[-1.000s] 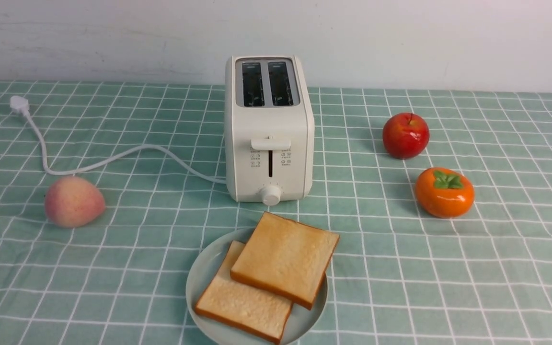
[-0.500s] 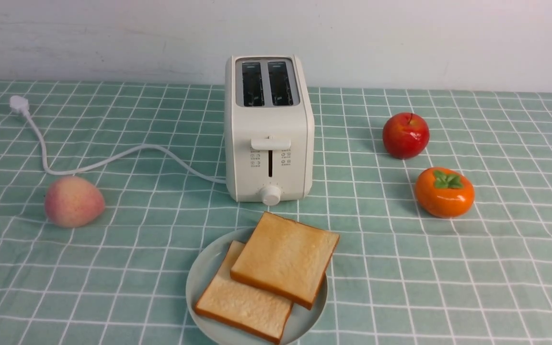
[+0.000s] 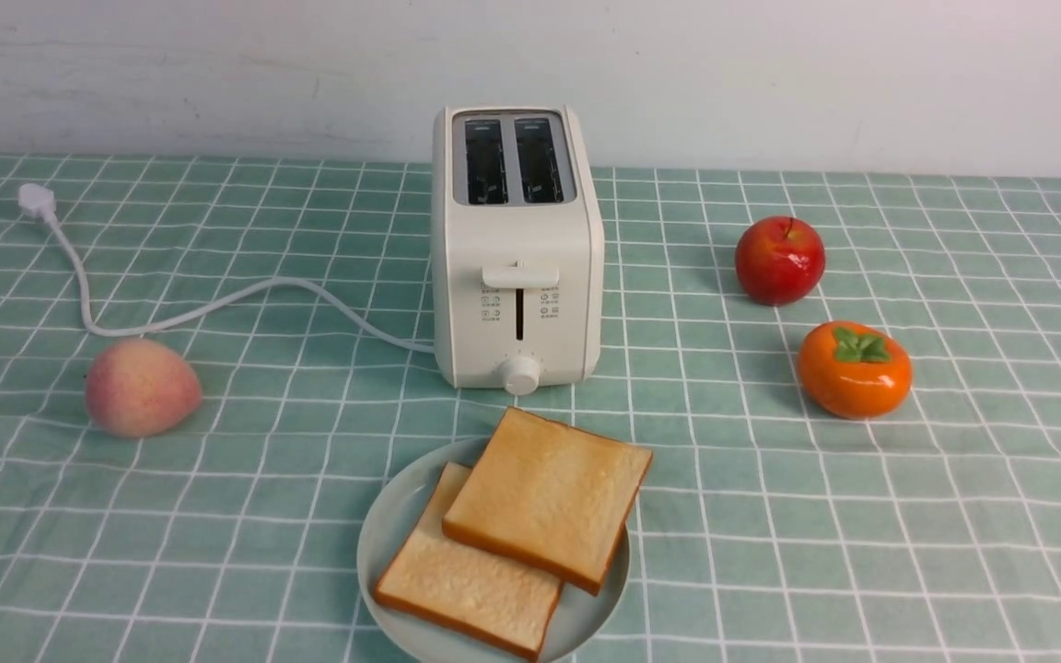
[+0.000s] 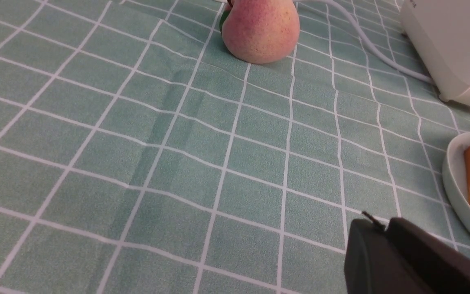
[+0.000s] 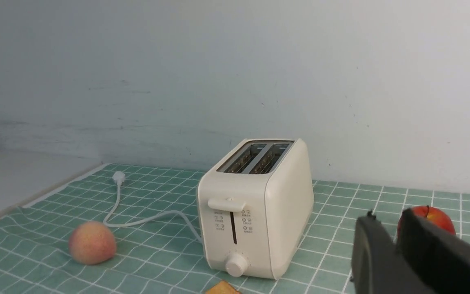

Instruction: Take toasted bread from bread machine on blue coffee table place on plate.

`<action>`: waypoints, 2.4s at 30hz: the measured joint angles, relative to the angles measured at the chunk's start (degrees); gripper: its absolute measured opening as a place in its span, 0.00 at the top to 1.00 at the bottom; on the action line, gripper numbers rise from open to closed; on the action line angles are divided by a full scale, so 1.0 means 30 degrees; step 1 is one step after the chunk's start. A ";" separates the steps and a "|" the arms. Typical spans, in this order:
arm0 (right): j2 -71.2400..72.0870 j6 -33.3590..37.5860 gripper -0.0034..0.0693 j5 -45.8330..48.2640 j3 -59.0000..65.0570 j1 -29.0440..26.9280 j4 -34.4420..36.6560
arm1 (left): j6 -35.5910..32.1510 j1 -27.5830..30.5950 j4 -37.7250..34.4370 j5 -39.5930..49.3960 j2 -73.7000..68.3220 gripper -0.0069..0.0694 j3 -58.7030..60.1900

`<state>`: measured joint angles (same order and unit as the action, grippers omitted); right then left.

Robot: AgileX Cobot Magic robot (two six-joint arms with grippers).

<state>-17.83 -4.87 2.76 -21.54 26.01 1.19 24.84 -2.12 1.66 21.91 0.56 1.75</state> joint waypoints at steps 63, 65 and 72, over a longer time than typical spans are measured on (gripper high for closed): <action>0.6131 0.1793 0.72 0.6273 0.7507 -0.8361 -0.0130 | 0.0000 0.0000 -0.0047 0.0116 0.0015 0.76 0.0017; 0.6131 0.1793 0.72 0.6273 0.7507 -0.8361 -0.0130 | 0.0000 0.0000 -0.0047 0.0116 0.0015 0.75 0.0017; 0.6131 0.1793 0.70 0.6278 0.7507 -0.8361 -0.0130 | 0.0000 0.0000 -0.0047 0.0116 0.0015 0.75 0.0017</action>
<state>0.56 0.51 21.60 0.98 0.93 0.80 24.84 -2.12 1.52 22.26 0.61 1.80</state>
